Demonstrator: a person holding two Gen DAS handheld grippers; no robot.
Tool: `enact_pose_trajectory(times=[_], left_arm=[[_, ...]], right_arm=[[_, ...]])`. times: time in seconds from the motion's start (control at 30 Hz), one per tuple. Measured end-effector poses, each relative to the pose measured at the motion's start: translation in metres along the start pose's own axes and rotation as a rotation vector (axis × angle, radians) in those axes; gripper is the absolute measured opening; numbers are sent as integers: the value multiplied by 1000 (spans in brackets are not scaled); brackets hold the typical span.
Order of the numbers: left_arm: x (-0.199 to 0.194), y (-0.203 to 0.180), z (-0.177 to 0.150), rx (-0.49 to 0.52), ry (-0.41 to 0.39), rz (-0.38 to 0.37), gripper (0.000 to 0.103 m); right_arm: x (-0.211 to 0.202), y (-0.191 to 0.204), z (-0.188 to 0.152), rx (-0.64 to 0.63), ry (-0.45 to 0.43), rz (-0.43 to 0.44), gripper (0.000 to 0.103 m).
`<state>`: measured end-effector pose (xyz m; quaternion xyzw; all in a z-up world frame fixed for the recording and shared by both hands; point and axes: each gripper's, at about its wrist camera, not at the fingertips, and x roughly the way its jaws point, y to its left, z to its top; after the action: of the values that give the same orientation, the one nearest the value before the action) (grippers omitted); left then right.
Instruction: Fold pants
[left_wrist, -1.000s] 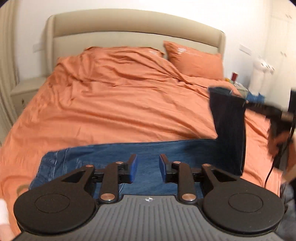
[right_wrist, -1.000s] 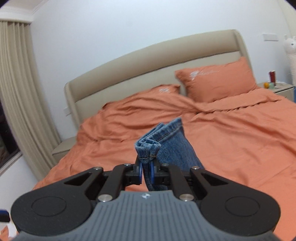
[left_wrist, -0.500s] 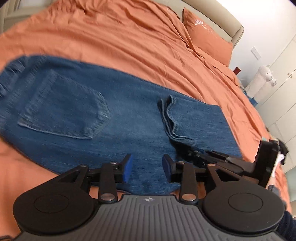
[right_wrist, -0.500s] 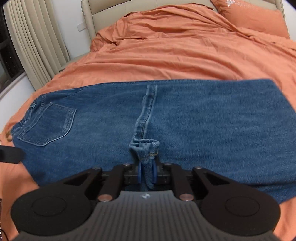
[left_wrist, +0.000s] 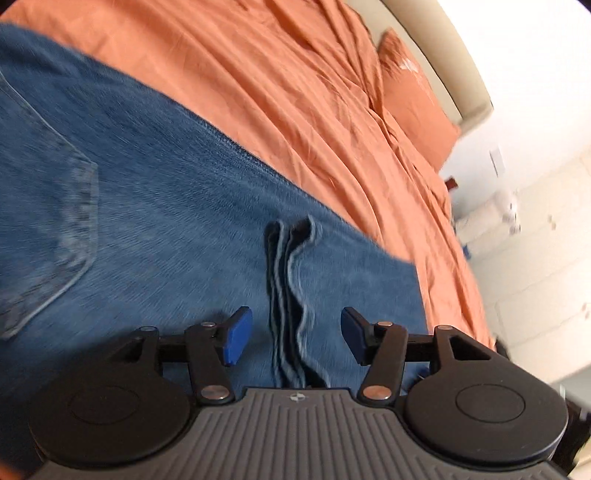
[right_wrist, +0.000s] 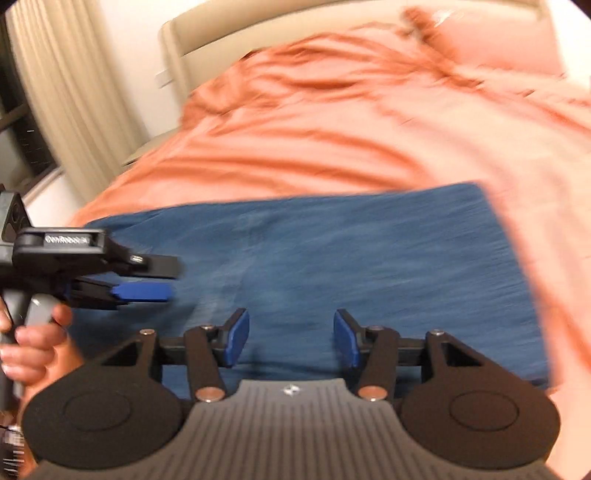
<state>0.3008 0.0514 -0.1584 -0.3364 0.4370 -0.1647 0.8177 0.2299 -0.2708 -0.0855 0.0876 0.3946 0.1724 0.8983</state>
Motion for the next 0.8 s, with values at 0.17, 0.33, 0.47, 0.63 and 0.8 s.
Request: enact_pose_trajectory(times=[0.17, 0.33, 0.47, 0.63, 0.8], left_arm=[[36, 1, 14, 15, -19, 47, 62], [46, -6, 18, 53, -58, 63, 20], [29, -36, 11, 156, -136, 88, 4], [-10, -73, 15, 307, -184, 84, 4], [19, -58, 15, 354, -132, 198, 4]], right_arm=[[-28, -68, -5, 14, -74, -135, 47], [-44, -125, -21, 104, -98, -202, 22], [-56, -154, -27, 235, -133, -207, 12], [-69, -140, -18, 179, -170, -149, 11], [-44, -109, -24, 41, -84, -134, 3]])
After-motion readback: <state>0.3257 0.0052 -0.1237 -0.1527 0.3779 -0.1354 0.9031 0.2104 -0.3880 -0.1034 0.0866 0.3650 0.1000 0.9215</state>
